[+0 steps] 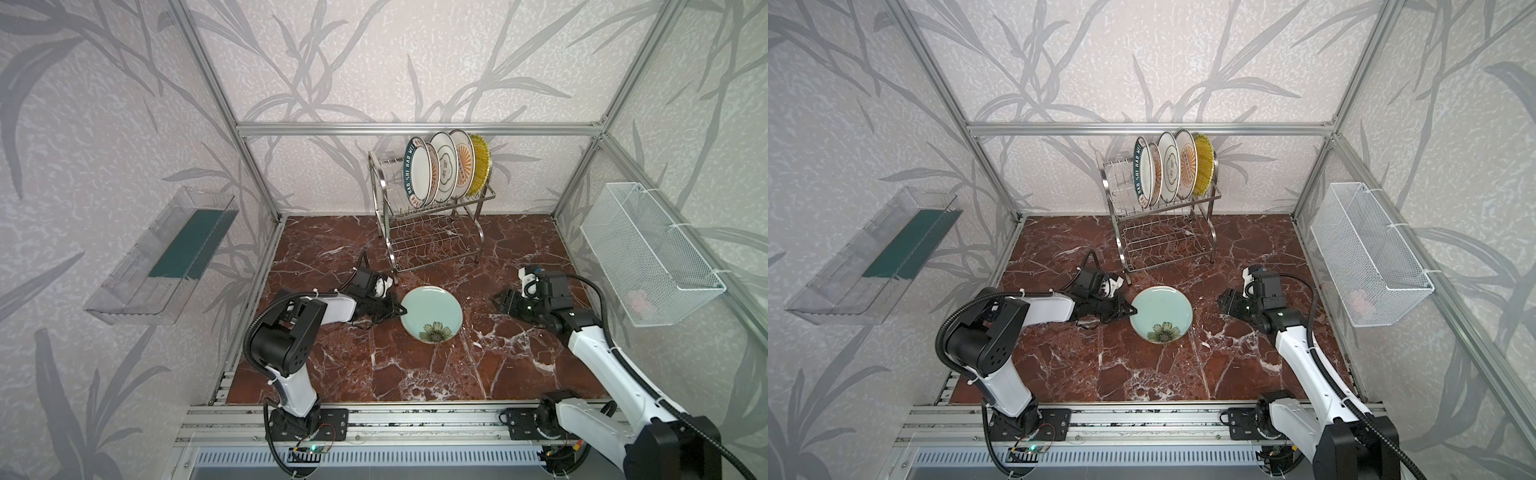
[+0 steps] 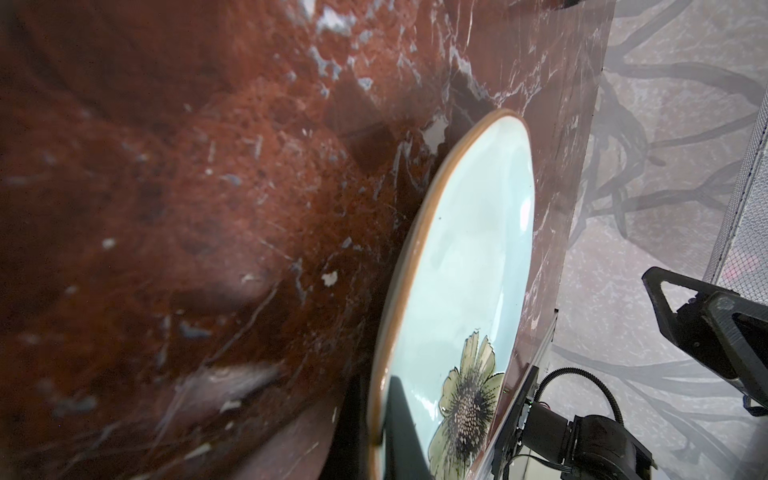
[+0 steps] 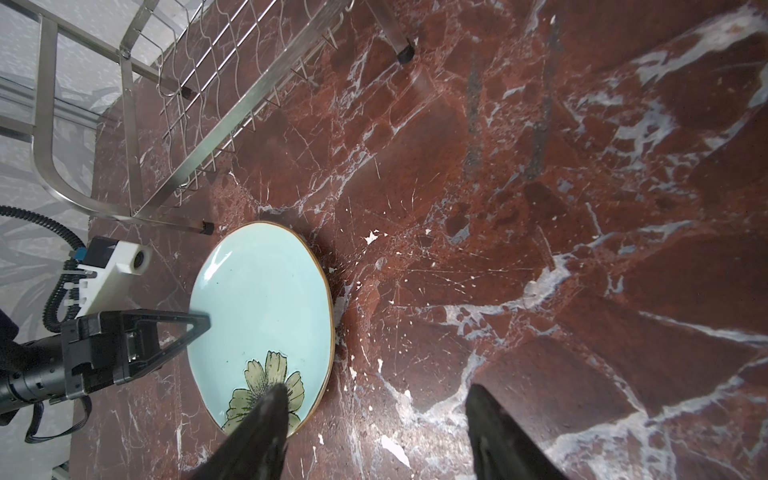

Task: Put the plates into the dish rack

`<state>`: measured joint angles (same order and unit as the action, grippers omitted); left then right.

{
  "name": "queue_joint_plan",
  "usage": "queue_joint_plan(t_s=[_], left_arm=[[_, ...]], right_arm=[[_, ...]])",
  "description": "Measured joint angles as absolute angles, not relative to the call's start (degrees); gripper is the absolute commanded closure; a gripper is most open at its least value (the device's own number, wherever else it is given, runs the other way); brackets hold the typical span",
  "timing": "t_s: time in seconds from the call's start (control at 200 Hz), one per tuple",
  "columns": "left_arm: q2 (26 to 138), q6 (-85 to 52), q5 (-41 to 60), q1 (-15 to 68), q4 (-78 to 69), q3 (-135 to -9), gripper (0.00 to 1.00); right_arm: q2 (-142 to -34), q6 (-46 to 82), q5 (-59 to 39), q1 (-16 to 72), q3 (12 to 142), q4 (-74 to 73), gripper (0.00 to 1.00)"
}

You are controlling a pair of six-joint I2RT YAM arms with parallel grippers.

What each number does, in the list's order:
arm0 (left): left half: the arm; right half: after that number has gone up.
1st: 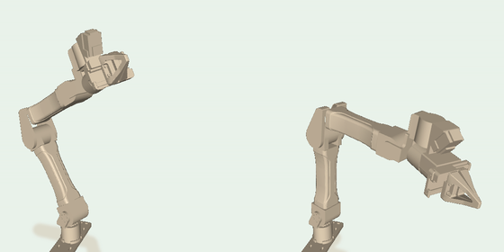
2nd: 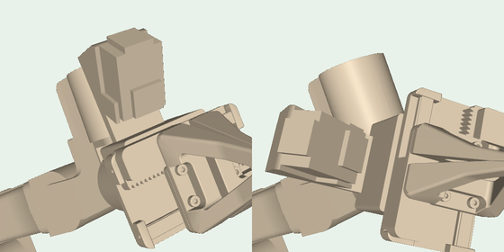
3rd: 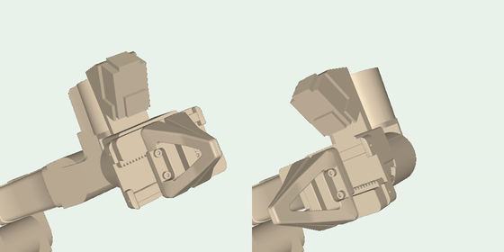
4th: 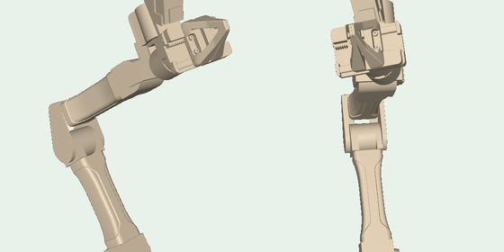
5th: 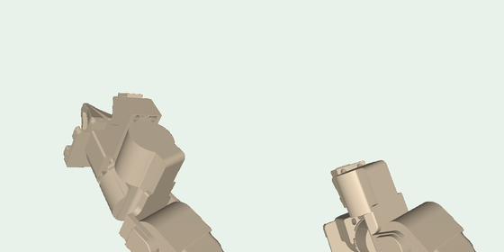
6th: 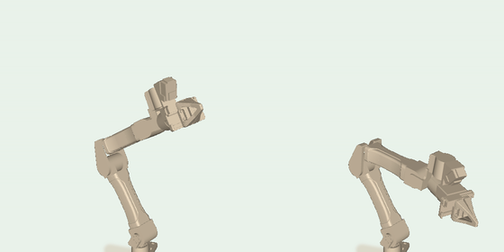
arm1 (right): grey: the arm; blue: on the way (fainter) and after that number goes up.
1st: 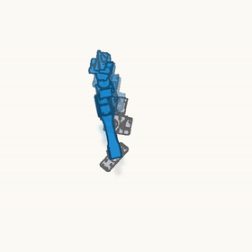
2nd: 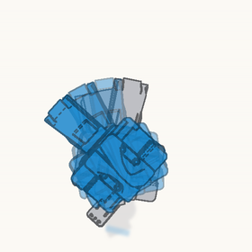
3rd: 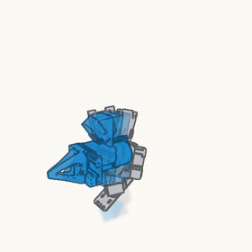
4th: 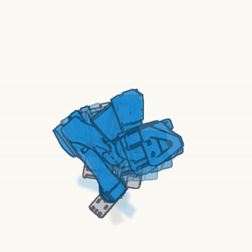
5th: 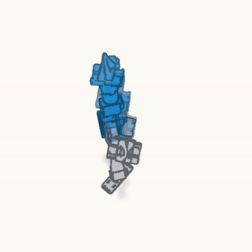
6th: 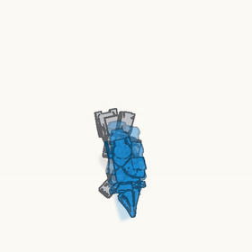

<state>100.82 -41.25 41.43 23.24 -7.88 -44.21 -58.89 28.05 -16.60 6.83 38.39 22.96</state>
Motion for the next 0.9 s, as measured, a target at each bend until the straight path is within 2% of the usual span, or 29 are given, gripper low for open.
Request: queue_joint_plan(t_s=[0.335,0.905], left_arm=[[99.55,-43.99,42.24,23.24,-10.52,-42.17,1.0],[90.5,-45.39,41.85,23.24,-7.68,-41.5,1.0]], right_arm=[[-58.89,28.51,-17.28,6.83,38.39,22.83,0.33],[-58.89,30.13,-20.08,6.83,38.39,21.08,0.33]])
